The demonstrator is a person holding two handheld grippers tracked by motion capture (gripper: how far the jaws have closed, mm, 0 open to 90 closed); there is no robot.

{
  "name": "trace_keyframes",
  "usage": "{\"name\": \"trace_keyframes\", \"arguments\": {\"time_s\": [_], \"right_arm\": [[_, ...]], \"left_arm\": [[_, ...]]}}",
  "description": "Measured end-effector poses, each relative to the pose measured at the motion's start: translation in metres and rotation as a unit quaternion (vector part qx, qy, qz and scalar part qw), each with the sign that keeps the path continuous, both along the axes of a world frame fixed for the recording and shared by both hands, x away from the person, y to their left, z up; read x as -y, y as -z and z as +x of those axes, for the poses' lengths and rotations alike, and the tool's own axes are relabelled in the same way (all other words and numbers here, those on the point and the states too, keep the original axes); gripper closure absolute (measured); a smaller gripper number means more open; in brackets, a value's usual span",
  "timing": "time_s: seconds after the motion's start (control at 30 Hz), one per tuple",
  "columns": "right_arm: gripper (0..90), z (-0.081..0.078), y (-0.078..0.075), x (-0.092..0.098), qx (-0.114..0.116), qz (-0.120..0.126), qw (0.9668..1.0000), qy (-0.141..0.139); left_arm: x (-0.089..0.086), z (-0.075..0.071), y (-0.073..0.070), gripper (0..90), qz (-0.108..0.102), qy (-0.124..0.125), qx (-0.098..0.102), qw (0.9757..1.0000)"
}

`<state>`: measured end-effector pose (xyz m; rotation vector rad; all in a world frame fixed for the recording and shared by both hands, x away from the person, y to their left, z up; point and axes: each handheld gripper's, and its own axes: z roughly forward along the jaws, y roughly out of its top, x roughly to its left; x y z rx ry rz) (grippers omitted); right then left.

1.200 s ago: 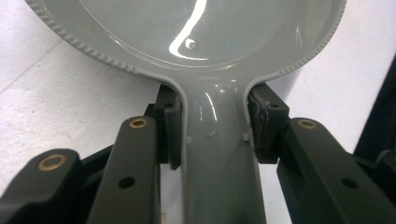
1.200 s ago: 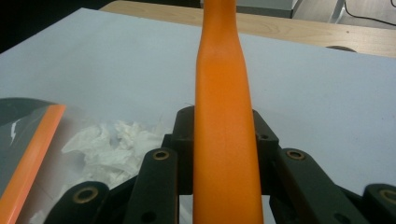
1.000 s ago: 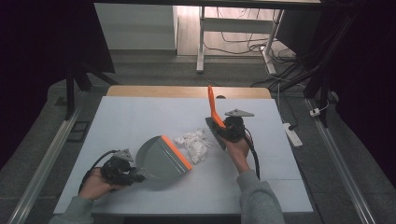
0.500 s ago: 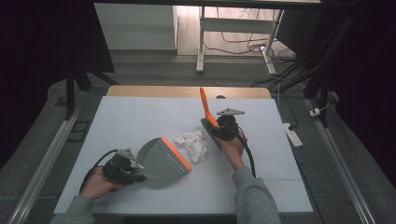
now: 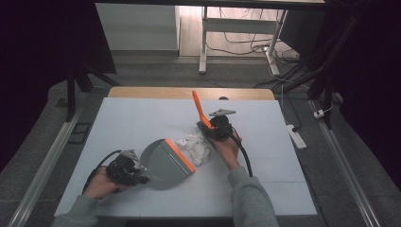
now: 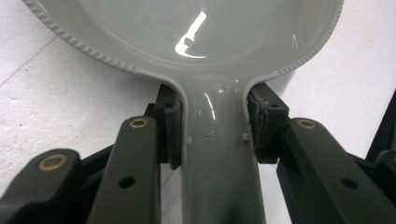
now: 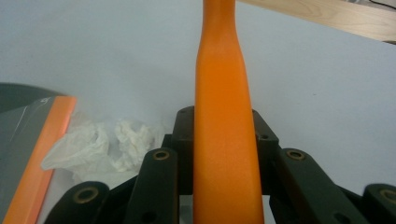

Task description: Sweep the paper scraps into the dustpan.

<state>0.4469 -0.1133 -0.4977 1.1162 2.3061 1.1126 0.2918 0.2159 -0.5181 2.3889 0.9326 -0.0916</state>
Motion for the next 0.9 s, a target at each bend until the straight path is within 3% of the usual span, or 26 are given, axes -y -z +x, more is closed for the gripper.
{"name": "trace_keyframes", "arguments": {"time_s": [0.37, 0.9], "right_arm": [[70.4, -0.015, 0.003, -0.023, 0.003, -0.018, 0.999, -0.042], [70.3, -0.033, 0.005, -0.05, 0.001, -0.017, 0.995, -0.098]], "left_arm": [[0.005, 0.0, -0.001, 61.2, 0.005, 0.006, 0.002, 1.0], [0.007, 0.0, 0.0, 61.1, 0.002, 0.003, 0.002, 1.0]]}}
